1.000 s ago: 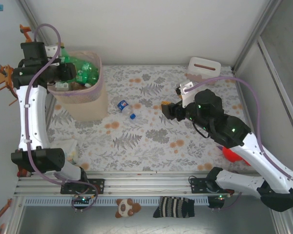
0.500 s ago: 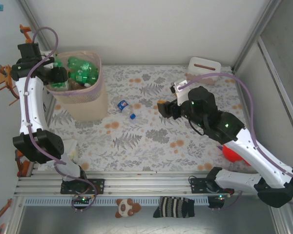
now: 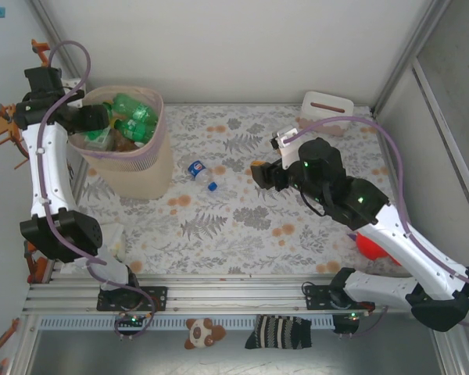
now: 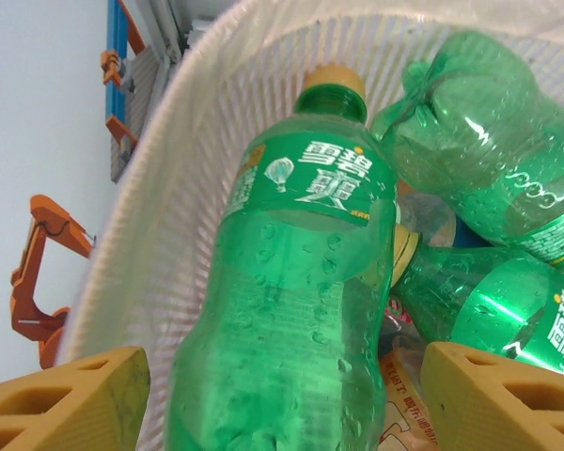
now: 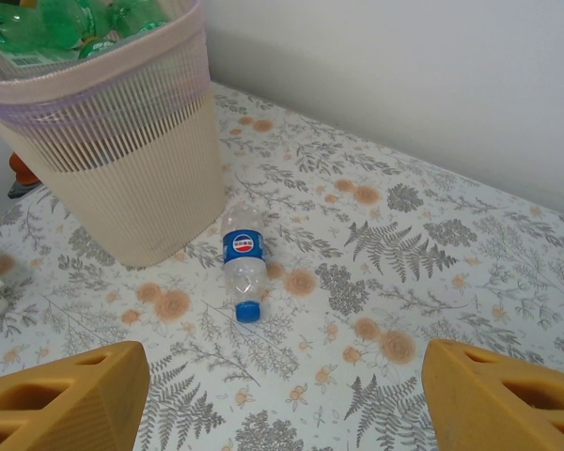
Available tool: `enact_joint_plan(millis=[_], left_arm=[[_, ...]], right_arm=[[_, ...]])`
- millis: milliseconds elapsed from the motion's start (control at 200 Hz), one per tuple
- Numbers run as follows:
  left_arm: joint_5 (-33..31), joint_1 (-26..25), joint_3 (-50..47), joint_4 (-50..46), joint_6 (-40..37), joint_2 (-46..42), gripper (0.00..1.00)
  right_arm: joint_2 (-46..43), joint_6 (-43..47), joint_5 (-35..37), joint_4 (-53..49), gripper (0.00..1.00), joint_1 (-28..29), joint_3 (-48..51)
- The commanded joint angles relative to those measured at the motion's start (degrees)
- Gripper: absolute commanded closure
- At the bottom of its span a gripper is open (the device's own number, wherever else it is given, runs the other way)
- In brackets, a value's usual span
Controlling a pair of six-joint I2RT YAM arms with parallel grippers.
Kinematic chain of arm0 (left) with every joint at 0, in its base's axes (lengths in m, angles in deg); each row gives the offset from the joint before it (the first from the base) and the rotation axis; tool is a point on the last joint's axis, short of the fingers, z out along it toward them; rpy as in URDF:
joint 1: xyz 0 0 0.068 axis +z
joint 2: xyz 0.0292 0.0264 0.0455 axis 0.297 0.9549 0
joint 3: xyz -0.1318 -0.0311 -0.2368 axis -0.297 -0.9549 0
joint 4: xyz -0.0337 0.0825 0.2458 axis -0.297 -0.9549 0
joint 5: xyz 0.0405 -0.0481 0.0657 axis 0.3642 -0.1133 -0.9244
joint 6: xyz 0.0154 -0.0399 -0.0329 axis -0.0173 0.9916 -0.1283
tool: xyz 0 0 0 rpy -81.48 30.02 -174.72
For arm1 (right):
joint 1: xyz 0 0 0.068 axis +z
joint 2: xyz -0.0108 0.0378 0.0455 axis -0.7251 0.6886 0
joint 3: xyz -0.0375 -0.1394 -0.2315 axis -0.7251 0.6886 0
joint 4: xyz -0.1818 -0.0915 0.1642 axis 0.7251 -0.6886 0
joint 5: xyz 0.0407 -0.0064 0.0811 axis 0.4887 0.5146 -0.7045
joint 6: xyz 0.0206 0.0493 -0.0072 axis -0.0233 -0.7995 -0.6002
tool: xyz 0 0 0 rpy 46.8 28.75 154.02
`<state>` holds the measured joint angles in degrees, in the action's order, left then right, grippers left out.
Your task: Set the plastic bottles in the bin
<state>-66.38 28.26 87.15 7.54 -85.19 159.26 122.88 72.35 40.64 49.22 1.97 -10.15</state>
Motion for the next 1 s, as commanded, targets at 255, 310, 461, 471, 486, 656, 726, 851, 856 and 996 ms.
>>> enact_joint_plan(millis=[255, 310, 461, 471, 486, 656, 726, 851, 856, 996], left_arm=[[5.57, 0.10, 3.05, -1.20, 2.20, -1.54, 0.39], [6.11, -0.25, 2.92, -1.19, 1.85, -0.70, 0.43], [5.62, -0.74, 1.88, -0.60, 1.02, 1.77, 0.51], [5.46, -0.78, 1.69, -0.52, 1.00, 2.04, 0.52], [5.06, -0.79, 1.56, -0.37, 0.85, 2.30, 0.52], [-0.61, -0.79, -1.09, 0.59, -0.20, 4.90, 0.55], [-1.63, -0.79, -1.66, 0.56, -0.31, 5.82, 0.55], [-1.87, -0.79, -1.87, 0.68, 0.02, 6.80, 0.55], [-1.86, -0.79, -1.86, 0.66, 0.03, 6.81, 0.55], [-4.73, -0.79, -1.85, 0.05, 0.16, 7.59, 0.55]], right_arm=[[-2.16, 0.60, -0.30, 1.65, 0.25, -0.33, -0.10], [-2.26, 0.56, -0.31, 1.67, 0.25, -0.24, -0.01], [-2.44, 0.43, -0.41, 1.76, 0.25, -0.33, 0.33], [-2.47, 0.36, -0.46, 1.76, 0.25, -0.29, 0.38], [-2.47, 0.34, -0.39, 1.76, 0.25, -0.28, 0.42], [-2.56, 0.40, -0.15, 1.94, 0.25, -0.31, 0.87], [-2.51, 0.34, -0.14, 2.00, 0.25, -0.28, 0.90], [-2.48, 0.35, -0.23, 2.11, 0.25, -0.28, 0.87], [-2.48, 0.34, -0.26, 2.11, 0.25, -0.28, 0.87], [-3.14, 0.36, -0.13, 2.03, 0.25, -0.28, 1.17]])
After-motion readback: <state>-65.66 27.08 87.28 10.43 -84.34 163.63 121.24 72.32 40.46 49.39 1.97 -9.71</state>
